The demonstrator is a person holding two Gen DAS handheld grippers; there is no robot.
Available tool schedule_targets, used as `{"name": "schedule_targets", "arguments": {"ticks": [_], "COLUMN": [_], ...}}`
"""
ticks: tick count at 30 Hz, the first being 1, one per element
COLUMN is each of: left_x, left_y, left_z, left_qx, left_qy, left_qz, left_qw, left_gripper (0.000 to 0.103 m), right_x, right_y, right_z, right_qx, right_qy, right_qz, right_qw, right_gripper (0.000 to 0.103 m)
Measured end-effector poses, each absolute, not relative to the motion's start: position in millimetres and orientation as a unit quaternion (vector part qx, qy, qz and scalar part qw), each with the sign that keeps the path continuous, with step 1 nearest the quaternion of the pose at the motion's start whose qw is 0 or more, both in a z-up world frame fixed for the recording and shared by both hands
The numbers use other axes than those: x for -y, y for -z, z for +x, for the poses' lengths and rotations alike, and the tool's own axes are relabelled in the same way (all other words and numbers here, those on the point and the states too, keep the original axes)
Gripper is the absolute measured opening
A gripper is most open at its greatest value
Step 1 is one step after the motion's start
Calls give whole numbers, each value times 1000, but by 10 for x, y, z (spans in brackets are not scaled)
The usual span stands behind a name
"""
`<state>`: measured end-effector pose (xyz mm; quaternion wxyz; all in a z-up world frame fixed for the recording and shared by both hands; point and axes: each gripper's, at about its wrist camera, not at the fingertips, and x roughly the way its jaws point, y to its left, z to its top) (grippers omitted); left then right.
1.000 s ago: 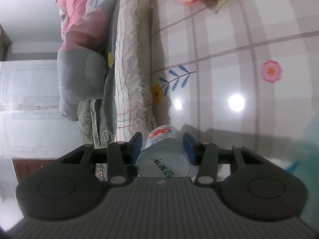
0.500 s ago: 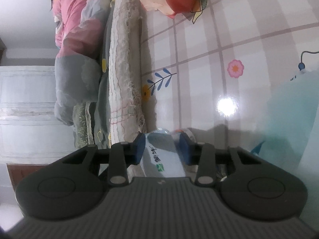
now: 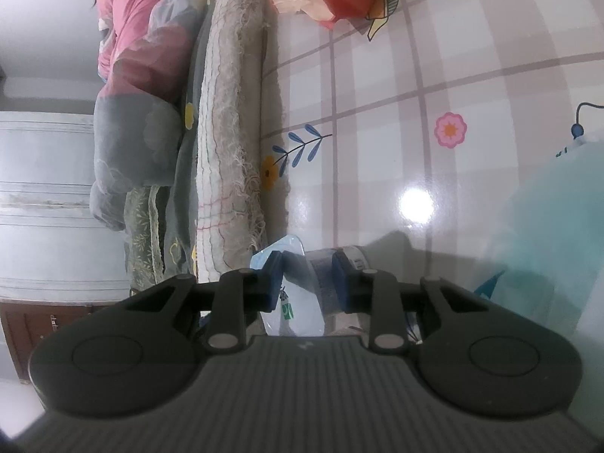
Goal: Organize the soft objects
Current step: 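Lift the white container off the bed with the right gripper, then carry the white container with the right gripper over the box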
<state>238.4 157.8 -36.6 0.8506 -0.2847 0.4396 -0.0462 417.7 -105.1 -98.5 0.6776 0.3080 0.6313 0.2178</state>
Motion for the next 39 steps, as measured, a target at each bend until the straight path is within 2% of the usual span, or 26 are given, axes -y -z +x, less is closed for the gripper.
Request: {"name": "schedule_targets", "arguments": {"ticks": [1, 4, 8, 16, 27, 32, 39], "left_x": [-1562, -1513, -1491, -1452, -1169, -740, 218], "left_y": [374, 392, 390, 163, -429, -760, -993], "left_z": [2392, 2398, 2397, 2300, 1957, 1806, 1703], "left_qx": [-444, -451, -451, -428, -380, -360, -361], "left_qy": [51, 59, 52, 54, 88, 140, 252], "left_qz": [-284, -282, -279, -267, -246, -221, -193], "left_qw": [848, 845, 846, 862, 887, 895, 877], "left_gripper": [36, 22, 16, 16, 16, 16, 16], "right_x": [1048, 1036, 1022, 980, 1236, 1665, 2761], "right_y": [987, 979, 944, 823, 154, -270, -851], "right_z": [4175, 4163, 4139, 4057, 3714, 3341, 2570], "right_qx": [-632, -636, -640, -641, -587, -551, -494], "right_qy": [-218, -216, -216, -223, -252, -250, -198], "right_qz": [308, 303, 293, 290, 305, 317, 336], "right_qw": [677, 676, 676, 675, 706, 731, 777], "right_gripper": [27, 27, 26, 25, 25, 25, 25]}}
